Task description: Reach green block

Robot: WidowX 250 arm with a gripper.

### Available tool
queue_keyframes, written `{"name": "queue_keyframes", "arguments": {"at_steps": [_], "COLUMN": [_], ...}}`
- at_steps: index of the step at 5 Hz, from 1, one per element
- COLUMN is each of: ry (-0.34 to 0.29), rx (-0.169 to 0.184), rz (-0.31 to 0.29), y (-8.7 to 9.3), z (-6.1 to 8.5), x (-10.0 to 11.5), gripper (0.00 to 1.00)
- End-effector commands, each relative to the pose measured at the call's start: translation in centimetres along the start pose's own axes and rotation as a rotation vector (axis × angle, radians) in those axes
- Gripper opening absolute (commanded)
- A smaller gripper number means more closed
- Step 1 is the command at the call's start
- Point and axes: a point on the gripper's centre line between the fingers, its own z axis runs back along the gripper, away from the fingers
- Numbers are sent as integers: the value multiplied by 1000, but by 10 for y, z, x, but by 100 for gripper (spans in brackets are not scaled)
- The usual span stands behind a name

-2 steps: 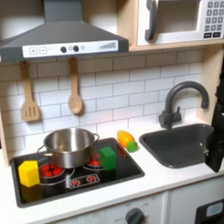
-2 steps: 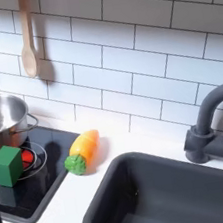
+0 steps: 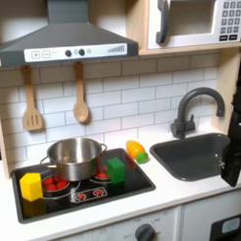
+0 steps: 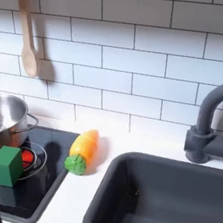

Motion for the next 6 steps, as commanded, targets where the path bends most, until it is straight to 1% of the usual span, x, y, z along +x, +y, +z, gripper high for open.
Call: {"name": "queue_keyframes", "arguments": {"at_steps": [1, 2, 3, 4, 6], "ry": [-18, -5, -19, -25, -45], "rx": [26, 29, 50, 62, 84], "rz": [-9, -24, -23, -6, 43], "y": [11, 14, 24, 35, 55], "z": [-1, -5, -6, -9, -9], "x": [10, 12, 21, 31, 53], "gripper": [100, 100, 100, 100, 100]}}
